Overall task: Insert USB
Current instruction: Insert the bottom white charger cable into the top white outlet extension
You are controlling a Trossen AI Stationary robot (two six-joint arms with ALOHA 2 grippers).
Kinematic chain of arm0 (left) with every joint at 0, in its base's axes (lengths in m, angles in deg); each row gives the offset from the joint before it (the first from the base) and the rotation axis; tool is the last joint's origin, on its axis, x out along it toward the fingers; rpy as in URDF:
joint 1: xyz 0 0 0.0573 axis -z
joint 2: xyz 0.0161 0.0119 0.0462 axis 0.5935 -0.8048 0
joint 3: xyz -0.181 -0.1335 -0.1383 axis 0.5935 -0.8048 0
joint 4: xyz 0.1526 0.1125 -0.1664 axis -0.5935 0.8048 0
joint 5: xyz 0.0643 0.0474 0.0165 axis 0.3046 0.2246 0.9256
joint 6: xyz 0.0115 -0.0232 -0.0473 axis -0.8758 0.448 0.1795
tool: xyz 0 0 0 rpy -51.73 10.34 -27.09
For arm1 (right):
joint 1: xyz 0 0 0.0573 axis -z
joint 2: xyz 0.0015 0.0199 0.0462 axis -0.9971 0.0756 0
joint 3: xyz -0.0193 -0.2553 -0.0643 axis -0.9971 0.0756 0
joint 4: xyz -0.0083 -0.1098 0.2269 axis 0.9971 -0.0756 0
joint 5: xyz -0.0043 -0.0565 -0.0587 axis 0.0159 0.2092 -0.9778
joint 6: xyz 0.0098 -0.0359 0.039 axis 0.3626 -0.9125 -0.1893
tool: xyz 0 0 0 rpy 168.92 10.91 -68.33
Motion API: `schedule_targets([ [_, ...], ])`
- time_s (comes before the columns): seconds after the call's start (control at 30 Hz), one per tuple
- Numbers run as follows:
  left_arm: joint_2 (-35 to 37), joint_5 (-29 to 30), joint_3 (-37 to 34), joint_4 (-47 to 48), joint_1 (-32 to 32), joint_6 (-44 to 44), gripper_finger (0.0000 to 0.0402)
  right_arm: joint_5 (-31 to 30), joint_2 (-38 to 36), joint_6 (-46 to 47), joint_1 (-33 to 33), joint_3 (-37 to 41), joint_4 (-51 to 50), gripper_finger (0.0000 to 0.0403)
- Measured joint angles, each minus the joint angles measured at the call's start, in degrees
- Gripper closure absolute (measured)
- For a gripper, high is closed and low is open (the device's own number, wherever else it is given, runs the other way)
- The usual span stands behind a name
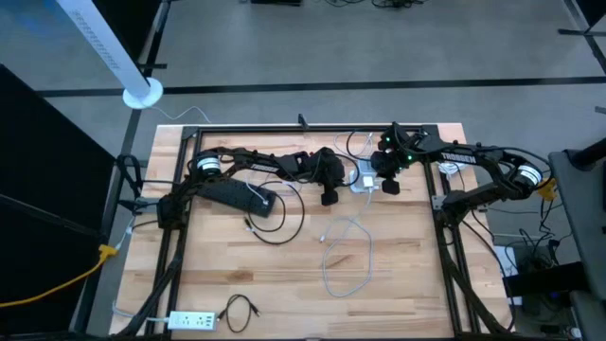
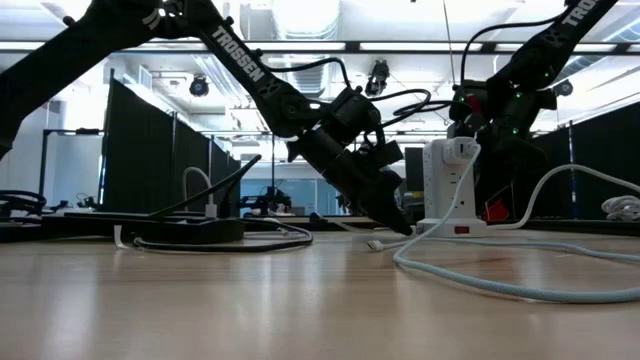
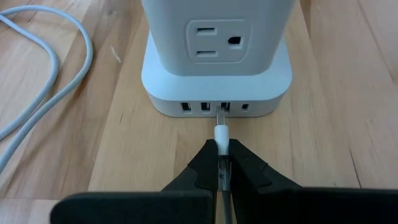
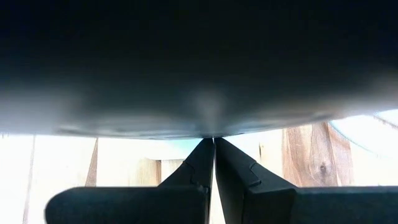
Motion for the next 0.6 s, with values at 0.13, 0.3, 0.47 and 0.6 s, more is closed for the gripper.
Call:
schedule_targets([
  [0.13, 0.2, 0.1, 0.0, 0.2, -0.3, -0.1, 0.0402, 0.0, 0.0, 0.0, 0.0, 0.0, 0.0, 0.0403],
  [0.3, 0.7, 0.6, 0.0, 0.4, -0.3, 0.0, 0.0402, 0.0, 0.0, 0.0, 0.0, 0.0, 0.1, 0.0403],
  [0.47, 0.7, 0.3, 0.0, 0.6, 0.0, 1.5, 0.0402, 0.0, 0.0, -0.1, 0.0, 0.0, 0.2, 0.0403],
  [0.6, 0.8, 0.1, 0.0, 0.8, 0.3, 2.0, 0.0402, 0.0, 0.0, -0.1, 0.0, 0.0, 0.2, 0.0403],
])
